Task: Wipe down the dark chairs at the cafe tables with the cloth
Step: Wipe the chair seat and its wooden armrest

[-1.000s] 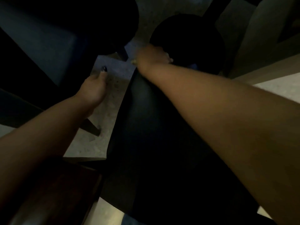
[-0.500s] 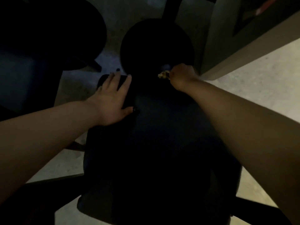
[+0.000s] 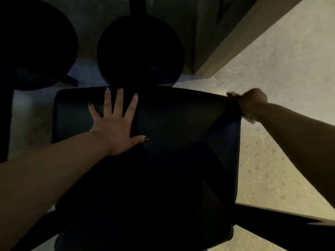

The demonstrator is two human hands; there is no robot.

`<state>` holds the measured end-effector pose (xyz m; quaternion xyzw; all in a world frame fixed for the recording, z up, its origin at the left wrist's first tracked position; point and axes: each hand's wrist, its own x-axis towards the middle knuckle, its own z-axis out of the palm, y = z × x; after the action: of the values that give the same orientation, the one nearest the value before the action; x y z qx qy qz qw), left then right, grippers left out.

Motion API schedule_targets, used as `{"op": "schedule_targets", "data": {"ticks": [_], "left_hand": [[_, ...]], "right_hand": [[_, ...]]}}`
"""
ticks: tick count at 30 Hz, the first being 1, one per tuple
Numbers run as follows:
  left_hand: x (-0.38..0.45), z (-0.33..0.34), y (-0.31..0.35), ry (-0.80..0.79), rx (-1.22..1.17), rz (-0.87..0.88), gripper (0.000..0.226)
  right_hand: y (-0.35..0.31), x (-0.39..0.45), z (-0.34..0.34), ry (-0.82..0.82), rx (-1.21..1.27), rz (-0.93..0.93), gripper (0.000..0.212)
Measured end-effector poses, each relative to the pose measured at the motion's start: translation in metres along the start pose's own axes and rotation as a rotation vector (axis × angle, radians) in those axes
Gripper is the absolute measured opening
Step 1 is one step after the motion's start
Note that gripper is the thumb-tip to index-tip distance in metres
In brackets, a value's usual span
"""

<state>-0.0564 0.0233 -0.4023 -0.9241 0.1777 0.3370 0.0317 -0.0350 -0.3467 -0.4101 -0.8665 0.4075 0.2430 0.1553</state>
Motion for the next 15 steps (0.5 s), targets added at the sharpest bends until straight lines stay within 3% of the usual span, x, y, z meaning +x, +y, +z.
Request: {"op": "schedule_targets", "data": {"ticks": [2,4,7,10,12,15], "left_hand": [[-0.001,0.003,-0.017,0.062,-0.020,0.052,0.119],[-0.004,0.003,-0.041,0.116,-0.122,0.069,0.125],[-0.012,0.003,-0.081,0.193,-0.343,-0.133,0.139],[-0.023,0.013,-0.121,0.090,-0.685,-0.308,0.143],[-0.029,0.022,-0.133,0.010,-0.934,-0.350,0.130],[-0.031,0.023,-0.144,-0.054,-1.072,-0.348,0.091]], "right_hand": [[0.021,-0.002,0.000,-0.040,0.116,0.151,0.049],[0.030,-0.008,0.007,0.050,0.207,0.131,0.043],[0.007,-0.028,0.021,0.310,0.240,-0.110,0.032],[-0.042,-0.058,0.043,0.308,0.210,-0.421,0.030],[-0.079,-0.077,0.065,0.253,0.121,-0.638,0.030],[-0.139,-0.119,0.102,0.189,0.100,-0.939,0.029]]}}
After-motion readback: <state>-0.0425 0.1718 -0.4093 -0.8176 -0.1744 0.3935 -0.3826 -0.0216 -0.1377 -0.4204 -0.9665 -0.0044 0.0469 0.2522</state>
